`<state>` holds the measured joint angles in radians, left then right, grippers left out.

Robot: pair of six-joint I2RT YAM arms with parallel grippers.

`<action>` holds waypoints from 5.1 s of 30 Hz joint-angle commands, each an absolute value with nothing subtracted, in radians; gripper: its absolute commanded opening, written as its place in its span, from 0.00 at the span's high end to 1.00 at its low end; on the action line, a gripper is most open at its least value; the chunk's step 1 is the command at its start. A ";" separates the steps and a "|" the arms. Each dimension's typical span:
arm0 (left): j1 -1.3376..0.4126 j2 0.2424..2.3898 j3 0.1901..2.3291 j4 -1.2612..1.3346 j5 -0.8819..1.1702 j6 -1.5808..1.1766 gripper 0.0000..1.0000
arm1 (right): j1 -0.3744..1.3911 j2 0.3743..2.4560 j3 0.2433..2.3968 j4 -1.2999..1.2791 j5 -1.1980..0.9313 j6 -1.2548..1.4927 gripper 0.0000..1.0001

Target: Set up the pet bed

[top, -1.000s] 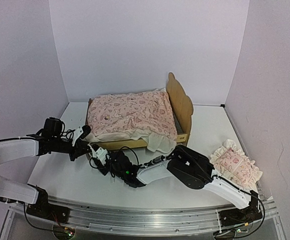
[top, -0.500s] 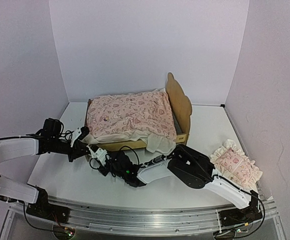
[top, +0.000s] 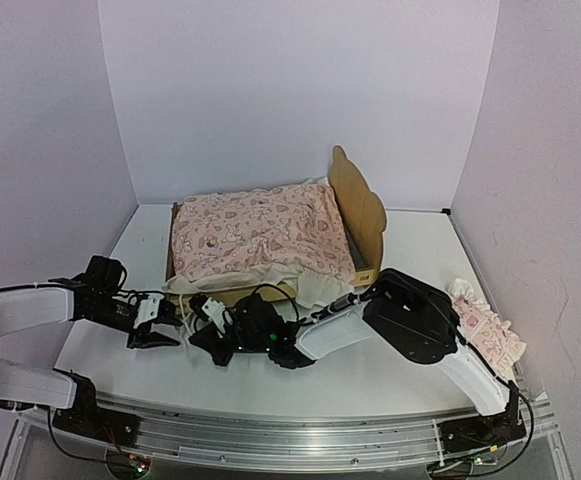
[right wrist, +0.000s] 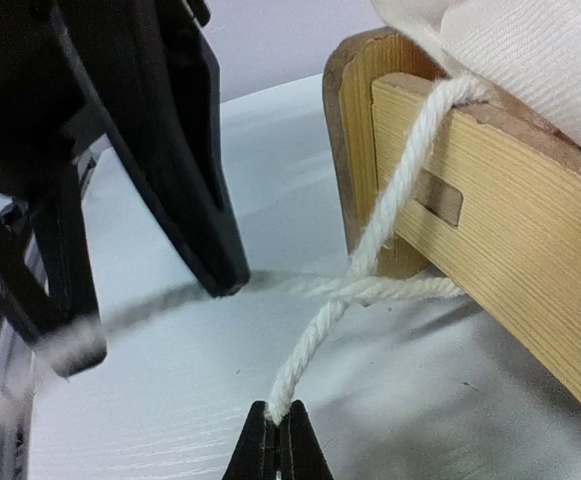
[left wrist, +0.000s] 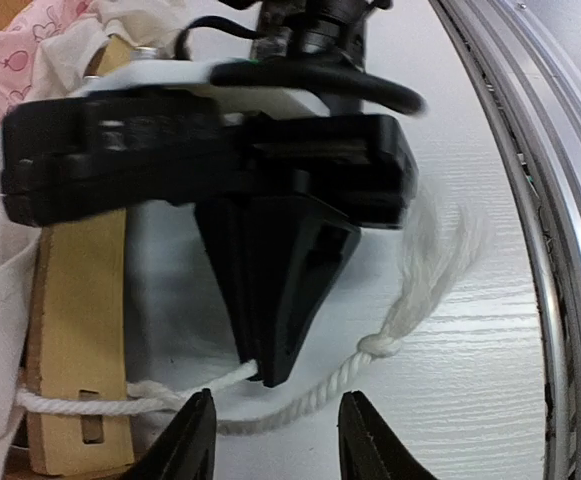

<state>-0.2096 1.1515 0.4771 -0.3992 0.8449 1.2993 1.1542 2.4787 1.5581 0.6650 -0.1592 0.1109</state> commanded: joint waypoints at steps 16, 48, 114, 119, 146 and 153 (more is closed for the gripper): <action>-0.266 0.898 0.573 -0.210 0.602 -0.204 0.62 | 1.124 2.390 1.659 0.315 -0.287 0.392 1.00; -0.496 0.992 0.281 0.185 0.362 -0.514 0.63 | 1.154 2.424 1.681 0.282 -0.188 0.395 1.00; -0.495 1.119 0.355 0.073 0.204 -0.488 1.00 | 1.163 2.382 1.627 0.002 -0.092 0.049 0.69; -0.496 1.115 0.356 0.074 0.207 -0.480 1.00 | 1.163 2.372 1.596 0.002 -0.074 0.017 0.94; -0.496 0.987 0.384 -0.024 0.265 -0.392 1.00 | 1.100 2.530 1.944 0.226 -0.143 0.337 1.00; -0.496 1.005 0.423 -0.084 0.267 -0.398 0.87 | 1.100 2.598 1.991 0.338 -0.220 0.407 1.00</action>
